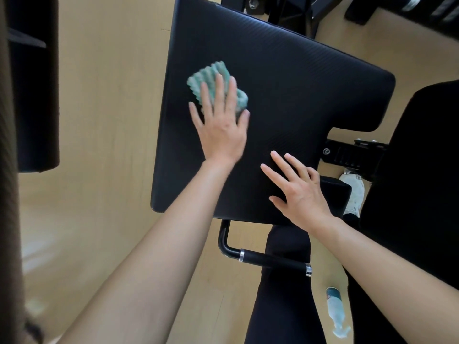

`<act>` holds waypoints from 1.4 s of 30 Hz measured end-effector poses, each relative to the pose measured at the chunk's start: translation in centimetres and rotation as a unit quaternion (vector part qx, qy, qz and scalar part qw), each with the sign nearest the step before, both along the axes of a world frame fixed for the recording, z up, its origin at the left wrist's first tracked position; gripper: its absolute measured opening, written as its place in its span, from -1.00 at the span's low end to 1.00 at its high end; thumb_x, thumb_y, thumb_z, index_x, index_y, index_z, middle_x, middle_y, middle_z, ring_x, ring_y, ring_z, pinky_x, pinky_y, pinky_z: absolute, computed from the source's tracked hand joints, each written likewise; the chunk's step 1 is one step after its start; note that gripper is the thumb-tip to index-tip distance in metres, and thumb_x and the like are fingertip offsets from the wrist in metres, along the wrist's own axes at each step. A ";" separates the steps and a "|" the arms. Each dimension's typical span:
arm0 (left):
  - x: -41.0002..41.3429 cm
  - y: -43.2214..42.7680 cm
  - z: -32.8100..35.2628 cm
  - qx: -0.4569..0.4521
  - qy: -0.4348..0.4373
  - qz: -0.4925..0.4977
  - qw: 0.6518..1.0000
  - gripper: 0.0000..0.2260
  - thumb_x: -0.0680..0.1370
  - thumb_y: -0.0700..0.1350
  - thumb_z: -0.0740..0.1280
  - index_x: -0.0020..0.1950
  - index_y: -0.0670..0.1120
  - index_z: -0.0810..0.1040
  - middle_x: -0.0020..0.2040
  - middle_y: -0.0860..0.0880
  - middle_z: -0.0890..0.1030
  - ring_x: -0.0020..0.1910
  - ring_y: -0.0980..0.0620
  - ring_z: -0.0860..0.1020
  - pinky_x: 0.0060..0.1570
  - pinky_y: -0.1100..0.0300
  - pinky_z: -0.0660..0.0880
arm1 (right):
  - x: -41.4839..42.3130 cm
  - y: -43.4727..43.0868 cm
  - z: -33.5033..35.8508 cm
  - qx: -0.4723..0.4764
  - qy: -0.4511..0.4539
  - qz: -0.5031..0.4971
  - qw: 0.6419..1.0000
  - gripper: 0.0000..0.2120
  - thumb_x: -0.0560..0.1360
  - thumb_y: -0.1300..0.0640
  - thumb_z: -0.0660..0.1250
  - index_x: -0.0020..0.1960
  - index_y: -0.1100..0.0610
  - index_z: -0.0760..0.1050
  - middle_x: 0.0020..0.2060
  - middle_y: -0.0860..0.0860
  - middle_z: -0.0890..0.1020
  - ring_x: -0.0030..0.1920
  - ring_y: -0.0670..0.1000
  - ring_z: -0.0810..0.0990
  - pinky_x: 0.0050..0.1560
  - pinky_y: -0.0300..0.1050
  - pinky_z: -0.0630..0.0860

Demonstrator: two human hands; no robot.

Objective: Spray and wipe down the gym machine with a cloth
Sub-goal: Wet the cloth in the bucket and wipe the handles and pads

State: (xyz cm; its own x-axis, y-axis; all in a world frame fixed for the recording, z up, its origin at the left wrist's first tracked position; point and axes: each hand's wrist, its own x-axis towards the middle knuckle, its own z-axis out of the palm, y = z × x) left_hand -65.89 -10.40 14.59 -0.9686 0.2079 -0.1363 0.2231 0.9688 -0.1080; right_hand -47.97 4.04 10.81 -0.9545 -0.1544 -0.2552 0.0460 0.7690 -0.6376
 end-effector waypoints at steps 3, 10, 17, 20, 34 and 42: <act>4.0 0.3 -0.4 0.021 -0.052 -0.096 0.994 -0.38 0.66 0.16 0.17 0.68 0.02 0.10 0.69 -0.03 0.08 0.67 -0.15 -0.02 0.59 -0.26 -0.08 | 0.3 0.8 -0.5 -0.049 0.036 -0.037 0.997 -0.39 0.45 0.26 0.52 0.46 0.08 0.48 0.57 0.08 0.35 0.57 0.13 0.28 0.39 0.18 0.36; 8.0 -1.8 2.5 0.139 -0.072 -0.109 0.982 -0.27 0.50 -0.05 0.37 0.65 -0.10 0.21 0.66 -0.10 0.18 0.65 -0.13 0.10 0.56 -0.17 0.13 | -0.7 0.7 1.1 -0.114 0.082 -0.229 0.963 -0.57 0.50 0.33 0.45 0.36 0.25 0.53 0.37 0.19 0.52 0.32 0.15 0.53 0.31 0.03 0.54; 10.5 -4.2 3.6 -0.016 -0.036 0.098 0.994 -0.19 0.43 0.11 0.38 0.65 -0.01 0.20 0.66 -0.10 0.16 0.61 -0.19 0.15 0.48 -0.18 0.28 | -6.4 -3.2 1.6 -0.053 0.109 -0.116 0.986 -0.41 0.50 0.18 0.47 0.49 0.22 0.42 0.44 0.21 0.45 0.12 0.18 0.50 0.12 0.01 0.57; 11.8 -4.1 3.2 -0.019 -0.040 0.097 0.994 -0.22 0.43 0.11 0.40 0.62 -0.01 0.26 0.65 -0.11 0.19 0.60 -0.20 0.19 0.45 -0.16 0.32 | -7.3 -4.5 1.1 -0.039 0.116 -0.106 0.987 -0.51 0.49 0.30 0.45 0.41 0.24 0.49 0.27 0.20 0.54 0.01 0.17 0.52 -0.01 0.02 0.61; 11.5 -3.6 3.3 0.003 -0.056 0.135 0.989 -0.23 0.43 0.09 0.49 0.59 0.03 0.31 0.64 -0.06 0.22 0.57 -0.19 0.22 0.37 -0.20 0.42 | -11.4 7.6 -2.4 -0.006 0.125 -0.197 0.972 -0.68 0.48 0.40 0.41 0.21 0.23 0.63 0.07 0.23 0.57 0.03 0.23 0.58 0.10 -0.06 0.55; 11.3 -3.6 3.6 0.018 -0.062 0.133 0.989 -0.21 0.41 0.06 0.52 0.60 0.02 0.31 0.64 -0.06 0.22 0.57 -0.19 0.22 0.36 -0.19 0.42 | -3.7 -2.9 1.2 -0.060 0.127 -0.021 0.990 -0.60 0.58 0.09 0.38 0.33 0.31 0.55 0.08 0.23 0.58 -0.01 0.20 0.53 0.05 0.05 0.58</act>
